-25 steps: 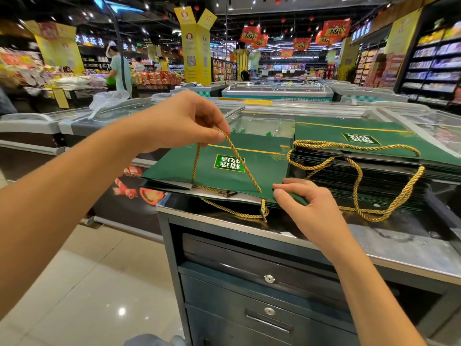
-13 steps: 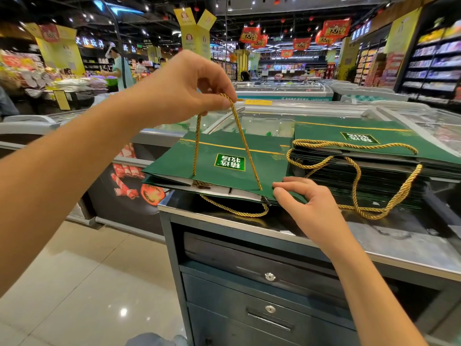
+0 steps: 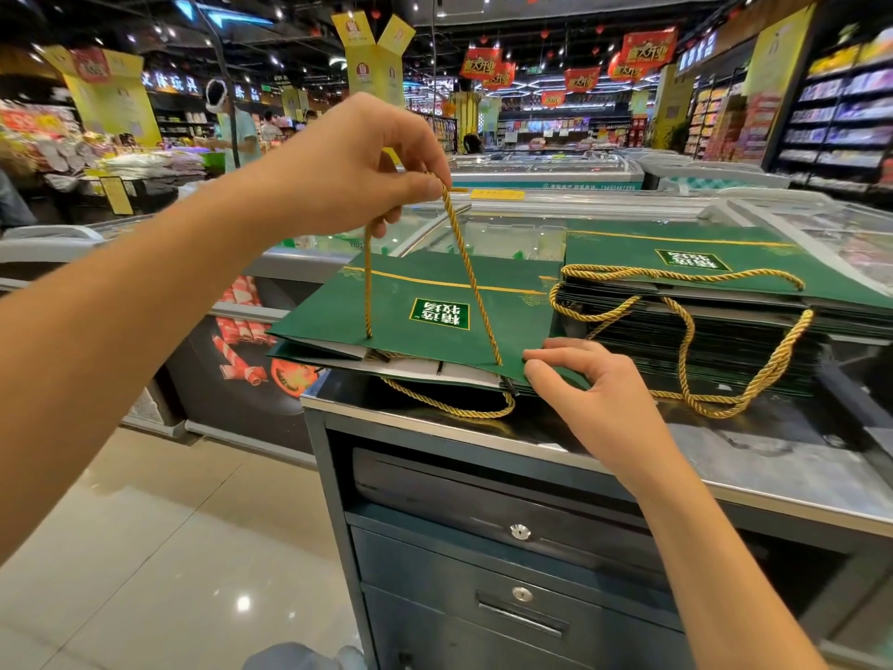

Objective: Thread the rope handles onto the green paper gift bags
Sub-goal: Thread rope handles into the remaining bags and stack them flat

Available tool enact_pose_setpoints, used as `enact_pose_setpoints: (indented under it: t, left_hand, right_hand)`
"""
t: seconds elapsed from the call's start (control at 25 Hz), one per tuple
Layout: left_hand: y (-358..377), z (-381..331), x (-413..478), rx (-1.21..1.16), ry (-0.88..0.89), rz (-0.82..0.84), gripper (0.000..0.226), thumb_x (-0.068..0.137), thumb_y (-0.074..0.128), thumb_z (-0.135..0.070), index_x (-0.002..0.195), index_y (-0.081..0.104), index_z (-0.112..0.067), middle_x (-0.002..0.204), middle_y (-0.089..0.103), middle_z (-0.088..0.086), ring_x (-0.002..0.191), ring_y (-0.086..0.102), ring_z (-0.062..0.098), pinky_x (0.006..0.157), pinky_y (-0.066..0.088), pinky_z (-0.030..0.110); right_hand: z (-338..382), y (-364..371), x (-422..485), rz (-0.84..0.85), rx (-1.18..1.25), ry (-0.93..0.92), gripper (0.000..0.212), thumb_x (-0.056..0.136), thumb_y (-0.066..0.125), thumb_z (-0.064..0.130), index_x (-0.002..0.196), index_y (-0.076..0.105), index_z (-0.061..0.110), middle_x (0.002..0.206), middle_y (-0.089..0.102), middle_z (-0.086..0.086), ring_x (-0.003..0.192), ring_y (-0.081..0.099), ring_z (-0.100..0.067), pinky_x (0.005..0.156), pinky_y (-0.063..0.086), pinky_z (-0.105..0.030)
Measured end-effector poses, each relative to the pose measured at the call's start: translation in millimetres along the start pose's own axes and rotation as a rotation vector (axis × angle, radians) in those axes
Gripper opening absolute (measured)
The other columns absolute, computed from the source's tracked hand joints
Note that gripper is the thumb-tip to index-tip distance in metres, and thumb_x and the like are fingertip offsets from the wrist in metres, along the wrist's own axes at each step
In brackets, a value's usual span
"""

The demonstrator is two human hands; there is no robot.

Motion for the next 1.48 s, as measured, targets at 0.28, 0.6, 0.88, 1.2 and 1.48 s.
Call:
enact_pose_setpoints:
  t: [0.28,0.6,0.88,1.2,1.48]
  left_hand:
    - [-8.9,17.2,-2.5,-0.186,-0.053,-0.2,0.011,0.1,0.06,-0.016,0.107,0.065,-0.009,0.083,0.059,-0.006,0.057,0.052,-0.002,0.055,0.048,0.015]
    - [-24.8,9.6,-0.9,-0.103,0.073,-0.278,0.017,0.095,0.07,-0.022,0.108,0.073,-0.013,0.097,0.072,0.007,0.077,0.062,0.011,0.073,0.057,0.021]
    - [-6.5,16.2,-3.7,-0.02,0.065,-0.108,0.015,0.094,0.068,-0.023,0.105,0.076,-0.017,0.078,0.066,0.004,0.058,0.044,0.005,0.053,0.04,0.013]
    - [31.3,128.1,-66.5,-0.173,-0.453,-0.062,0.044,0.095,0.063,-0.042,0.136,0.057,-0.028,0.118,0.065,-0.007,0.101,0.064,0.006,0.085,0.051,0.031]
    - [74.0,146.5,-154.4,-0.934,-0.875,-0.175,0.027,0.104,0.052,-0.027,0.117,0.066,-0.007,0.103,0.077,0.011,0.085,0.072,0.022,0.072,0.062,0.027]
  right_hand:
    - [5.0,-2.0,-1.0,0.002,0.045,-0.046,0.027,0.096,0.059,0.045,0.11,0.078,0.032,0.124,0.064,0.017,0.115,0.055,0.005,0.1,0.044,-0.022]
    - [6.0,-1.1,-1.6,0.012,0.029,-0.055,0.023,0.099,0.059,0.04,0.114,0.076,0.036,0.126,0.063,0.018,0.12,0.053,0.004,0.099,0.04,-0.02]
    - [7.9,0.9,-2.3,0.018,-0.016,-0.056,0.019,0.096,0.062,0.037,0.11,0.076,0.038,0.129,0.06,0.016,0.122,0.051,0.002,0.104,0.039,-0.025]
    - [13.2,1.4,-7.2,-0.091,-0.148,-0.158,0.033,0.098,0.056,0.042,0.126,0.069,0.03,0.128,0.063,0.017,0.116,0.052,0.007,0.103,0.042,-0.018]
    - [45.5,7.2,-37.3,-0.58,-0.566,-0.503,0.041,0.086,0.061,0.046,0.111,0.076,0.016,0.108,0.063,-0.004,0.1,0.051,-0.026,0.086,0.029,-0.033]
Point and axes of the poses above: each hand's wrist, its own x-axis towards the middle knuckle, its own y-axis out of the palm, z = x × y, the point moved 7 cm from there along x, towards the middle knuckle
